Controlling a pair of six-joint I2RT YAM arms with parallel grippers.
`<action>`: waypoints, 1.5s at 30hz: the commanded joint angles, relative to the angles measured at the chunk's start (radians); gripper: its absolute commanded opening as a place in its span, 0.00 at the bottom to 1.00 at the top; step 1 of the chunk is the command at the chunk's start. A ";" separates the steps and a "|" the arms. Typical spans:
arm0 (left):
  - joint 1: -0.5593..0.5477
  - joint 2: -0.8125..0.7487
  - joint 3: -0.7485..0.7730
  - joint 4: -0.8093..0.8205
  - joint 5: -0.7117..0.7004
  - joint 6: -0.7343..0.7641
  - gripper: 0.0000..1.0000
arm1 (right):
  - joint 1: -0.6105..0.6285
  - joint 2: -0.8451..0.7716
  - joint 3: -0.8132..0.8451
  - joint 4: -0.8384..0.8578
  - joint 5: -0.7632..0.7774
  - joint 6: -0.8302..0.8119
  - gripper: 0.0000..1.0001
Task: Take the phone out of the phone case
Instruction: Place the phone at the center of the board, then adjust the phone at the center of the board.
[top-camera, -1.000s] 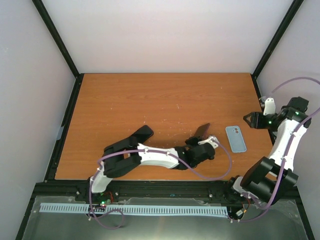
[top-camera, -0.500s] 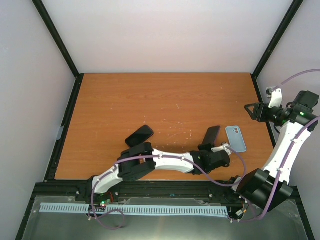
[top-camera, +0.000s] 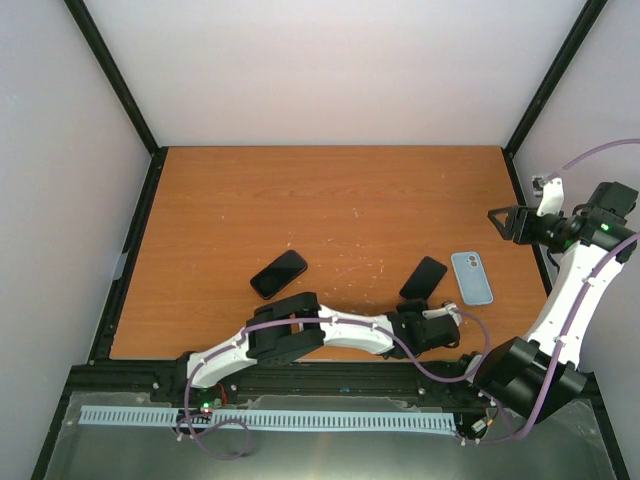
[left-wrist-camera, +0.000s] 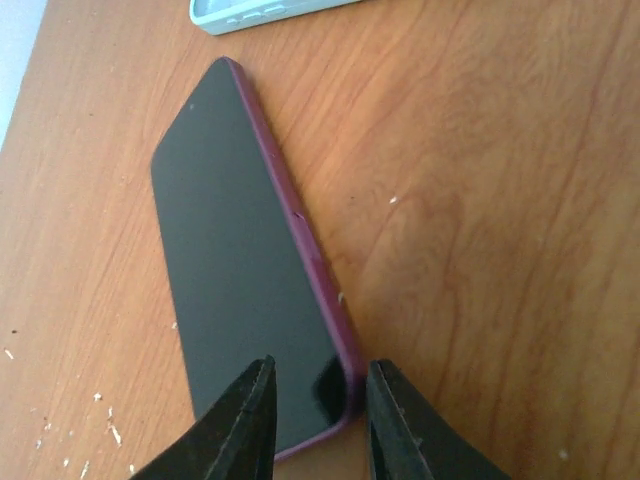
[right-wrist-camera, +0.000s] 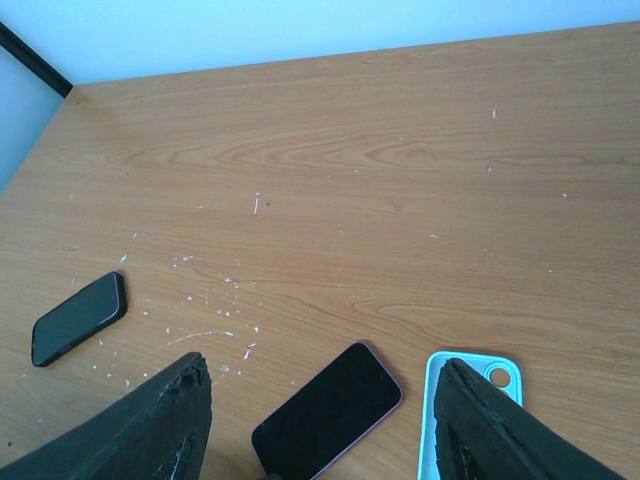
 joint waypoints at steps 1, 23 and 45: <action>-0.053 0.013 0.038 -0.009 0.032 0.000 0.28 | -0.006 0.002 0.027 -0.023 -0.011 -0.003 0.61; 0.174 -0.774 -0.582 0.006 0.478 -0.372 0.99 | 0.085 0.007 -0.137 0.046 -0.045 -0.054 0.62; 0.929 -0.868 -0.831 -0.230 0.720 -0.475 1.00 | 0.413 -0.069 -0.452 0.351 0.003 0.049 0.62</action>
